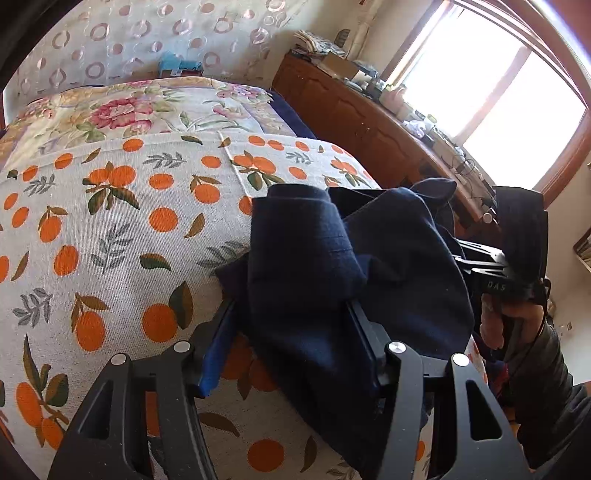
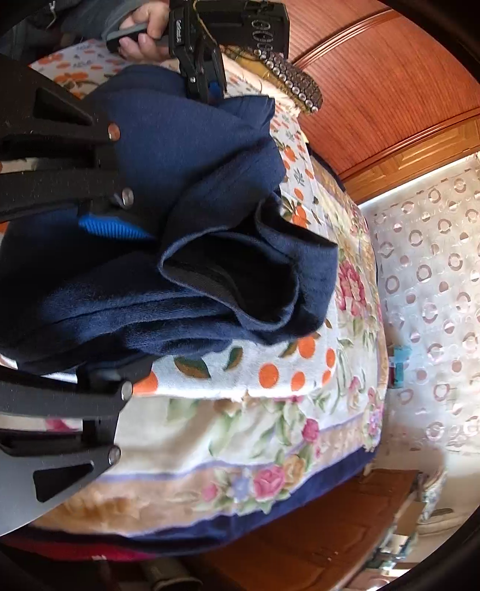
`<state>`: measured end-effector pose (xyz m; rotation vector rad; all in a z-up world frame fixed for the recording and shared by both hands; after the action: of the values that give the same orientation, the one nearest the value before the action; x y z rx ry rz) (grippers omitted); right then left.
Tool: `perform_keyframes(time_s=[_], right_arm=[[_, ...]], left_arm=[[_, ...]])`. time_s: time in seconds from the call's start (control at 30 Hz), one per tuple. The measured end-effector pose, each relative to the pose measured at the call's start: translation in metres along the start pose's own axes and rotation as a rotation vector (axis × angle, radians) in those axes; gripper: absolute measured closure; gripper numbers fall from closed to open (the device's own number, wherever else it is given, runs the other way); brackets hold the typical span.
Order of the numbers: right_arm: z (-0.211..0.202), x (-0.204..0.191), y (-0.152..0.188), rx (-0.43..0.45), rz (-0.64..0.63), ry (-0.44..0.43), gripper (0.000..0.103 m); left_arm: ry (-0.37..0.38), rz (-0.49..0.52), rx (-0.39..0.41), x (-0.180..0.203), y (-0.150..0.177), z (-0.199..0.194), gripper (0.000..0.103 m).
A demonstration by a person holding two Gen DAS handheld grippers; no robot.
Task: Fold small clothes
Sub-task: 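Lift the folded shirt with both grippers and carry it toward the patterned cushion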
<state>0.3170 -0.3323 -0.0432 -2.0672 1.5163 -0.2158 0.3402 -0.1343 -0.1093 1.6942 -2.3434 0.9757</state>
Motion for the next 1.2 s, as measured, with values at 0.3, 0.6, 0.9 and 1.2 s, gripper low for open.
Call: perform_keyframes(time_s=[0.3,0.6,0.9,1.2], right_arm=[[-0.013,-0.017,0.000,0.039,-0.043,0.000,0.086],[-0.053,-0.063,-0.017,0.150,-0.155,0.014,0.087],[-0.049,-0.145,-0.067,0.206,-0.313,-0.035,0.087],[-0.013,-0.273,-0.165,0.263,-0.467,-0.155,0.087]], left_arm=[[0.075,0.024,0.040,0.011,0.003,-0.024,0.085],[-0.014,0.102,0.175,0.019,0.014,-0.090,0.087],[-0.105,0.059,0.320,-0.029,0.030,-0.174,0.087],[-0.224,-0.077,0.487,-0.124,0.050,-0.281,0.087]])
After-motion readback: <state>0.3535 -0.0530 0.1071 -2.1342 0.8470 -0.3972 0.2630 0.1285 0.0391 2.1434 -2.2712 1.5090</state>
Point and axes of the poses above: each gripper's, at about its wrist camera, not at the fingertips, and z roughly the way its jaws point, x to its right, y to its underside, the point moved 3 cm from there along z, roughly the way its jaws point, and after that the axes turned 8 degrees about -x, right-handed, at the moved point
